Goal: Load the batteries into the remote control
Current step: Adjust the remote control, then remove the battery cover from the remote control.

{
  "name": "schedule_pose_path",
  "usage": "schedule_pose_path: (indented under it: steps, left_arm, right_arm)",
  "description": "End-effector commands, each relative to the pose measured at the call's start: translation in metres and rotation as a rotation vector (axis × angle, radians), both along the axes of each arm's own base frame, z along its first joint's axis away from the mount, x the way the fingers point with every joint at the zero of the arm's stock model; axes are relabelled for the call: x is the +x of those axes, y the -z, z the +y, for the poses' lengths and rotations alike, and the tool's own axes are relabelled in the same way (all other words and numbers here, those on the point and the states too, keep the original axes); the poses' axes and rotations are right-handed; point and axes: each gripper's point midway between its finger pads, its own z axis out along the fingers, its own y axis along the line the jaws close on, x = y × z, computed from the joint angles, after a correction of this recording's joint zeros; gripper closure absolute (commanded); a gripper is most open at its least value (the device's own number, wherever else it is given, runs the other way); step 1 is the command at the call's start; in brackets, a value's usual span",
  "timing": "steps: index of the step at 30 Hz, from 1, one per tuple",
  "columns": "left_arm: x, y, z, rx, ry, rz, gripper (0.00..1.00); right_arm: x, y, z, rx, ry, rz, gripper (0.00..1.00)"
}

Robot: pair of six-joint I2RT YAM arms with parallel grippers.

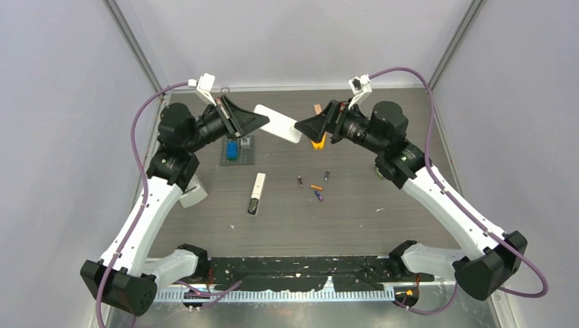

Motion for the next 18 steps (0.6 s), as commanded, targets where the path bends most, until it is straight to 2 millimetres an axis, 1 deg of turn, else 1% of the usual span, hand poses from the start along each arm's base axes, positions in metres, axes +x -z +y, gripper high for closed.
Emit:
schedule_pose_path:
  steps: [1,2,4,6,8,9,10,14,18]
  left_arm:
    - [-0.008,-0.046,0.008,-0.179,-0.026,-0.055,1.0]
    - [-0.007,-0.047,0.008,-0.201,-0.027,-0.039,1.0]
    - [-0.007,-0.05,0.01,-0.243,-0.027,-0.02,1.0]
    - [-0.008,-0.052,0.011,-0.275,-0.025,-0.004,1.0]
    - [-0.007,-0.049,0.012,-0.293,-0.029,0.02,1.0]
    - [-0.006,-0.048,0.013,-0.296,-0.031,0.027,1.0]
    - [-0.006,-0.047,0.013,-0.3,-0.033,0.034,1.0]
    - [-0.004,-0.041,0.015,-0.311,-0.039,0.065,1.0]
    - [-0.005,-0.04,0.016,-0.338,-0.036,0.078,1.0]
  right_arm:
    - [-0.02,-0.034,0.028,0.329,-0.195,0.162,0.03]
    - [-0.022,-0.041,0.032,0.382,-0.23,0.18,0.02]
    - [-0.022,-0.044,0.036,0.423,-0.258,0.207,0.01]
    - [-0.021,-0.045,0.038,0.446,-0.264,0.224,0.05]
    - [-0.019,-0.046,0.039,0.463,-0.262,0.235,0.12]
    - [-0.019,-0.047,0.039,0.472,-0.263,0.231,0.18]
    - [-0.018,-0.046,0.04,0.478,-0.263,0.244,0.21]
    - [-0.014,-0.041,0.042,0.501,-0.264,0.27,0.38]
    - [-0.013,-0.037,0.043,0.509,-0.273,0.285,0.44]
